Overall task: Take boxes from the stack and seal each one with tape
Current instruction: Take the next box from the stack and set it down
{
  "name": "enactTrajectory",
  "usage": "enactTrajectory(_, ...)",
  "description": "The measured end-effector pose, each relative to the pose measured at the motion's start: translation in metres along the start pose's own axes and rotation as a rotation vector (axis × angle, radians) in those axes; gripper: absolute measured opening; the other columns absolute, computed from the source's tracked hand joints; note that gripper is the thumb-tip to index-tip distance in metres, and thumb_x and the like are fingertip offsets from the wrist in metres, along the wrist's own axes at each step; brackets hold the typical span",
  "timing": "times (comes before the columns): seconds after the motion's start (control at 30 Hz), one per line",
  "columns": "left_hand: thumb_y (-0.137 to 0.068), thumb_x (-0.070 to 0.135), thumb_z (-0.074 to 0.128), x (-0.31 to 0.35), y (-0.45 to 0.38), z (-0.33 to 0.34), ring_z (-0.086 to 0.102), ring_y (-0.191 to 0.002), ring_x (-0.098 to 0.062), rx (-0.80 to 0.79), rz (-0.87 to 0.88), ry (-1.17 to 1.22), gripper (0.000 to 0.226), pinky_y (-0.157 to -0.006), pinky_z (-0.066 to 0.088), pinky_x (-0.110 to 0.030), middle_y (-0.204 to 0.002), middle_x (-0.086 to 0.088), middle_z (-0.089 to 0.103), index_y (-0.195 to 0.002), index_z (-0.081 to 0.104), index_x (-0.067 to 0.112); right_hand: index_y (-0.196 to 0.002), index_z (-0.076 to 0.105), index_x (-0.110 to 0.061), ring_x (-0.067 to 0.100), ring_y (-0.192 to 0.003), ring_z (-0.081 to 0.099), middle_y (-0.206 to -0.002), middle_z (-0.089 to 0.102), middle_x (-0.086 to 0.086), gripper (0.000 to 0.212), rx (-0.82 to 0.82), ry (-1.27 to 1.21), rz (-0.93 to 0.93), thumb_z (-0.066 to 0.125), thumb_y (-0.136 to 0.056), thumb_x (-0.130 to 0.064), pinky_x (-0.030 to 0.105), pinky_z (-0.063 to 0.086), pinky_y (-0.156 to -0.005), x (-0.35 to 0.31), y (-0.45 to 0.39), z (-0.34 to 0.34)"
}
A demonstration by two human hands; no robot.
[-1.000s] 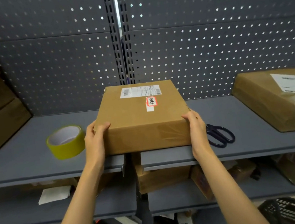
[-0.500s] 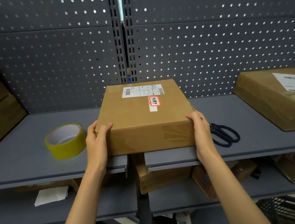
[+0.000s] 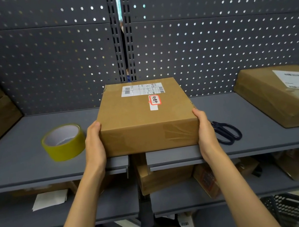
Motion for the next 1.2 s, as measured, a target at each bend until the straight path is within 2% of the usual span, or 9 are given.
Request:
enactTrajectory(0.17, -0.103, 0.030, 0.029, 0.006, 0.005, -0.003, 0.050, -0.098, -0.001, -0.011, 0.086, 0.015, 0.039, -0.077, 0.036, -0.009, -0.122, 0.006, 0.053, -0.134, 0.049, 0.017, -0.121, 0.062, -0.019, 0.013, -0.094, 0.063, -0.103, 0.070, -0.002, 0.035, -0.128, -0.147, 0.026, 0.041, -0.097, -0.033, 0.032, 0.051, -0.081, -0.005, 0.004, 0.003)
enactTrajectory(0.33, -0.103, 0.022, 0.028, 0.015, 0.009, -0.006, 0.050, -0.091, 0.011, -0.006, 0.147, 0.054, 0.031, -0.072, 0.036, 0.003, -0.105, 0.020, 0.054, -0.123, 0.051, 0.023, -0.114, 0.067, -0.013, 0.019, -0.098, 0.063, -0.104, 0.071, 0.004, 0.032, -0.185, -0.175, 0.098, 0.049, -0.094, -0.031, 0.037, 0.049, -0.089, -0.009, 0.006, 0.002)
enactTrajectory(0.5, -0.102, 0.028, 0.035, 0.031, 0.004, -0.010, 0.052, -0.107, -0.005, 0.016, 0.207, 0.100, 0.036, -0.094, 0.039, -0.020, -0.121, 0.005, 0.057, -0.130, 0.053, 0.016, -0.126, 0.060, -0.011, 0.021, -0.106, 0.060, -0.115, 0.067, 0.006, 0.037, -0.210, -0.352, 0.041, 0.049, -0.092, -0.019, 0.035, 0.050, -0.087, -0.027, 0.012, 0.001)
enactTrajectory(0.63, -0.097, 0.041, 0.046, 0.056, 0.017, -0.017, 0.038, -0.135, -0.016, 0.156, 0.293, 0.214, 0.059, -0.112, 0.032, -0.030, -0.149, -0.008, 0.037, -0.146, 0.030, 0.014, -0.138, 0.048, -0.012, 0.018, -0.110, 0.060, -0.125, 0.064, 0.004, 0.052, -0.189, -0.483, -0.090, 0.053, -0.086, -0.018, 0.032, 0.051, -0.085, -0.049, 0.024, 0.009)
enactTrajectory(0.73, -0.066, 0.065, 0.063, 0.059, 0.033, 0.014, 0.032, -0.139, -0.017, -0.003, 0.159, 0.260, 0.108, -0.109, 0.036, -0.042, -0.156, 0.000, 0.023, -0.150, 0.003, 0.034, -0.143, 0.041, -0.015, 0.016, -0.107, 0.062, -0.118, 0.066, 0.001, 0.065, -0.214, -0.616, -0.204, 0.057, -0.081, -0.015, 0.032, 0.049, -0.089, -0.069, 0.037, 0.019)
enactTrajectory(0.83, -0.048, 0.055, 0.073, 0.061, 0.061, 0.072, 0.047, -0.130, -0.021, -0.323, 0.060, 0.341, 0.129, -0.098, 0.047, -0.051, -0.143, 0.008, 0.041, -0.146, -0.011, 0.047, -0.149, 0.025, -0.029, 0.013, -0.098, 0.066, -0.112, 0.069, 0.001, 0.089, -0.226, -0.652, -0.258, 0.061, -0.070, -0.007, 0.030, 0.050, -0.085, -0.076, 0.047, 0.034)
enactTrajectory(1.0, -0.052, 0.034, 0.083, 0.066, 0.067, 0.090, 0.057, -0.121, -0.014, -0.364, 0.125, 0.371, 0.128, -0.098, 0.049, -0.047, -0.141, 0.003, 0.050, -0.146, -0.003, 0.048, -0.148, 0.004, -0.043, 0.017, -0.111, 0.061, -0.142, 0.044, 0.013, 0.111, -0.328, -0.494, -0.286, 0.069, -0.067, -0.003, 0.030, 0.053, -0.083, -0.070, 0.055, 0.057)
enactTrajectory(1.1, -0.061, 0.019, 0.079, 0.069, 0.054, 0.075, 0.063, -0.112, -0.015, -0.374, 0.114, 0.383, 0.121, -0.088, 0.054, -0.036, -0.125, 0.006, 0.064, -0.150, 0.001, 0.041, -0.148, -0.006, -0.045, 0.015, -0.120, 0.056, -0.145, 0.041, 0.003, 0.140, -0.304, -0.442, -0.256, 0.092, -0.048, -0.027, 0.041, 0.048, -0.098, -0.074, 0.047, 0.048)
enactTrajectory(1.2, -0.063, 0.018, 0.073, 0.079, 0.036, 0.055, 0.066, -0.107, -0.015, -0.413, 0.135, 0.358, 0.103, -0.088, 0.053, -0.039, -0.121, 0.006, 0.067, -0.151, 0.020, 0.025, -0.149, -0.002, -0.042, 0.019, -0.127, 0.048, -0.132, 0.051, -0.011, 0.137, -0.116, -0.474, -0.267, 0.087, -0.046, -0.047, 0.054, 0.042, -0.102, -0.085, 0.030, 0.011)
Point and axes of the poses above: each hand's wrist, its own y-axis away from the middle knuckle, its own z-axis out of the palm, x = y × z, the point moved 10 cm from there along -y, towards the middle knuckle
